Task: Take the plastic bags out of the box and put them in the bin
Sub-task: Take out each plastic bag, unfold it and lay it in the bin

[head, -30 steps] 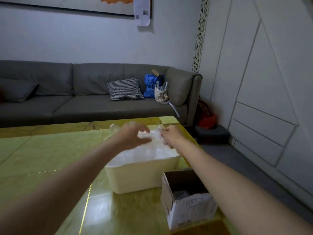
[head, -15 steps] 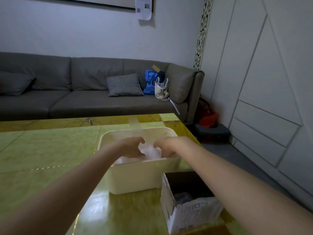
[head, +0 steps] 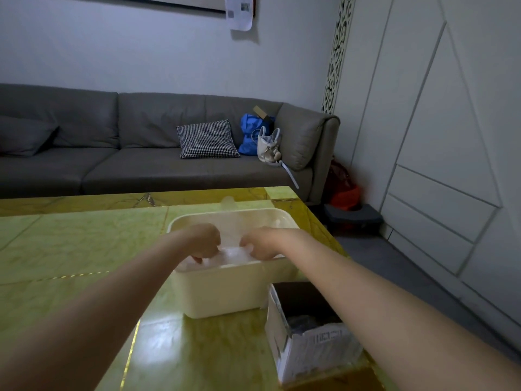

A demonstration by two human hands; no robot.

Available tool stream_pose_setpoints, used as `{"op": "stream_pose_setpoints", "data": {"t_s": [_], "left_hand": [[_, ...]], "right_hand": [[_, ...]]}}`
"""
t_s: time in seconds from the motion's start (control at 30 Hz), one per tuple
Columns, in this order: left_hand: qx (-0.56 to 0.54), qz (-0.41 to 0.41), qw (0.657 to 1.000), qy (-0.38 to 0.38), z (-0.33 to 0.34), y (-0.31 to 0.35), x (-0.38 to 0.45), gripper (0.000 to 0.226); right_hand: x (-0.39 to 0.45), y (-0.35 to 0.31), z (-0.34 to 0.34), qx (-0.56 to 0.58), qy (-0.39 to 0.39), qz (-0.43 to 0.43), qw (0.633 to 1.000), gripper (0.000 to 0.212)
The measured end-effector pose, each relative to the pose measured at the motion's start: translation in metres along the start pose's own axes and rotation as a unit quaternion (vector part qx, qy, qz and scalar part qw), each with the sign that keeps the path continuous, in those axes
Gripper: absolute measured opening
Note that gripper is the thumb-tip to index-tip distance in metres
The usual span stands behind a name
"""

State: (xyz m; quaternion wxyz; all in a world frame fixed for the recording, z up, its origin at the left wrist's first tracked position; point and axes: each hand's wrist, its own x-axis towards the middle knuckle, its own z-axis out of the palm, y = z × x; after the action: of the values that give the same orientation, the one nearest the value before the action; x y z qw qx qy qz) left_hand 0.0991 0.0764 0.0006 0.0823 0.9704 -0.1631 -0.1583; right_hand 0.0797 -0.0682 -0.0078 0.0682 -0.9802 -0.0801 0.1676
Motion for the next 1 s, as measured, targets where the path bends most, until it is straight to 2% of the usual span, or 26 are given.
{"op": "stream_pose_setpoints", "data": {"t_s": [0.07,0.17,0.23,0.3,0.37,0.43,0.47,0.57,0.67,0.77,0.83,0.87,0.93,1.0], "left_hand": [[0.004,0.002,0.998,0.069,-0.011,-0.002,-0.007,0.038],[-0.008,0.055,0.974,0.218,-0.026,0.004,-0.023,0.025],[-0.067,0.124,0.958,0.250,-0.031,0.019,-0.038,0.019],[-0.083,0.215,0.953,0.196,-0.027,0.039,-0.056,0.018],[-0.068,0.261,0.958,0.094,-0.015,0.058,-0.074,0.025],[-0.017,0.238,0.971,0.000,0.004,0.073,-0.085,0.039],[0.022,0.223,0.974,-0.024,0.015,0.076,-0.086,0.047],[0.063,0.206,0.976,-0.038,0.033,0.079,-0.086,0.062],[0.016,0.204,0.977,-0.060,0.034,0.078,-0.088,0.063],[-0.003,0.204,0.977,-0.068,0.032,0.079,-0.092,0.059],[0.005,0.210,0.976,-0.065,0.032,0.080,-0.093,0.056],[0.014,0.215,0.975,-0.057,0.033,0.080,-0.094,0.055],[0.016,0.218,0.975,-0.044,0.033,0.079,-0.095,0.060],[-0.020,0.209,0.977,-0.035,0.032,0.077,-0.095,0.065]], "right_hand": [[-0.009,0.003,-0.009,0.050,0.040,-0.001,0.998,0.046],[-0.046,0.007,-0.033,0.109,0.141,-0.019,0.984,0.033],[-0.074,0.017,-0.044,0.180,0.145,-0.011,0.973,0.027],[-0.106,0.025,-0.047,0.252,0.041,0.000,0.967,0.025],[-0.123,0.032,-0.038,0.232,-0.098,0.038,0.967,0.025],[-0.128,0.036,-0.016,0.178,-0.195,0.098,0.960,0.025],[-0.126,0.036,-0.005,0.171,-0.228,0.127,0.950,0.022],[-0.117,0.030,0.018,0.153,-0.296,0.181,0.925,0.011],[-0.112,0.026,0.022,0.104,-0.282,0.176,0.937,0.008],[-0.111,0.022,0.021,0.222,-0.291,0.190,0.911,0.006],[-0.113,0.021,0.016,0.312,-0.294,0.147,0.892,0.010],[-0.113,0.023,0.011,0.332,-0.264,0.117,0.898,0.015],[-0.120,0.028,-0.008,0.344,-0.152,0.077,0.923,0.021],[-0.130,0.037,-0.028,0.370,-0.052,0.043,0.926,0.009]]}}
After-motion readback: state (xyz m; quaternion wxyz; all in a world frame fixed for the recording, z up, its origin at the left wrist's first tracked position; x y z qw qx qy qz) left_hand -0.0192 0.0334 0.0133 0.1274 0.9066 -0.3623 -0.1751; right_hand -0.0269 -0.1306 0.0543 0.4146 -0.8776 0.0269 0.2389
